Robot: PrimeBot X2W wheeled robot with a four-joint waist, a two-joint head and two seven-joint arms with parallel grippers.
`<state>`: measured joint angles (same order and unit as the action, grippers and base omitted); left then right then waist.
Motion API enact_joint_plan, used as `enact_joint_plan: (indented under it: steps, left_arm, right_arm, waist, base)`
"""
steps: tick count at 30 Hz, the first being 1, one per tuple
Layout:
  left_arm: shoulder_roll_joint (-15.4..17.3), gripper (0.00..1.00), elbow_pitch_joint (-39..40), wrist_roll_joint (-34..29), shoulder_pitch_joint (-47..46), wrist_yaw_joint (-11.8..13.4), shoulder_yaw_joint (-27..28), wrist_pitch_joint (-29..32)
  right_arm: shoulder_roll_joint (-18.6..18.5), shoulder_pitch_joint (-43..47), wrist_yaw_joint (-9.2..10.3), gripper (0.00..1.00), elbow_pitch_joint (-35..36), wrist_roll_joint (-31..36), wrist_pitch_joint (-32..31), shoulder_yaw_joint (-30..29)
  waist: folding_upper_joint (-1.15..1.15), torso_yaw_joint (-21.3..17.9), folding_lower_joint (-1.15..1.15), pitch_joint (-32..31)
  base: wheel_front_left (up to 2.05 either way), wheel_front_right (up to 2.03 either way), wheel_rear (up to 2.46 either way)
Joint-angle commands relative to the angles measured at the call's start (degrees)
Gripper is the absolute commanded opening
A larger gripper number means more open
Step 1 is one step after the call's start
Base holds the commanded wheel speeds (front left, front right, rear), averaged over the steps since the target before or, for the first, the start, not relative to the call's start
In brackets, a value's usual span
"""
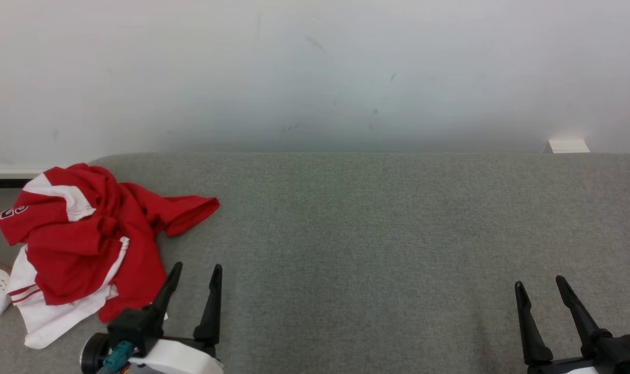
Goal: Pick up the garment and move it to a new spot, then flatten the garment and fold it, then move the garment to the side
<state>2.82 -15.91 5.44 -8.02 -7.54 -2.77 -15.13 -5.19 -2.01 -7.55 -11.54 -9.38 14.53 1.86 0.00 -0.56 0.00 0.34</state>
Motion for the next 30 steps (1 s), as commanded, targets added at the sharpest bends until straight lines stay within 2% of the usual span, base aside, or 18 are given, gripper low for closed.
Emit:
enact_joint_plan:
  steps: [1, 7, 11, 26, 30]
  left_arm:
    - [0.17, 1.00, -0.02, -0.02, -0.30, 0.10, 0.12, -0.03]
    - [0.16, 1.00, 0.10, 0.37, -0.38, 0.10, 0.42, -0.03]
    - [0.17, 1.00, 0.24, 0.69, -0.65, 0.50, 0.73, -0.03]
    - [0.17, 1.00, 1.02, 1.68, -1.01, 2.03, 3.81, -0.03]
    - [0.16, 1.00, 1.36, 2.26, -0.26, 2.44, 4.85, -0.03]
  right_arm:
    - [-0.03, 0.64, 0.12, 1.00, 0.08, 0.19, 0.10, -0.14]
    - [0.11, 0.69, 0.12, 1.00, 0.23, -0.18, 0.13, -0.71]
    - [0.22, 0.79, 0.12, 1.00, 0.86, -0.61, -0.01, -0.93]
    - [-0.23, -0.16, 0.12, 1.00, 6.60, -2.68, -3.65, 2.49]
    - [-0.47, -0.33, 0.12, 1.00, 8.56, -2.80, -4.94, 3.56]
  waist:
    - [0.00, 0.06, 0.00, 0.00]
    - [0.00, 0.82, 0.00, 0.01]
    - [0.00, 2.84, 0.00, 0.15]
    - [0.00, 19.39, 0.00, 1.65]
    - [0.00, 22.77, 0.00, 2.13]
  base:
    - [0.00, 0.00, 0.00]
    - [0.00, 0.00, 0.00]
    - [0.00, 0.00, 0.00]
    - [0.00, 0.00, 0.00]
    - [0.00, 0.00, 0.00]
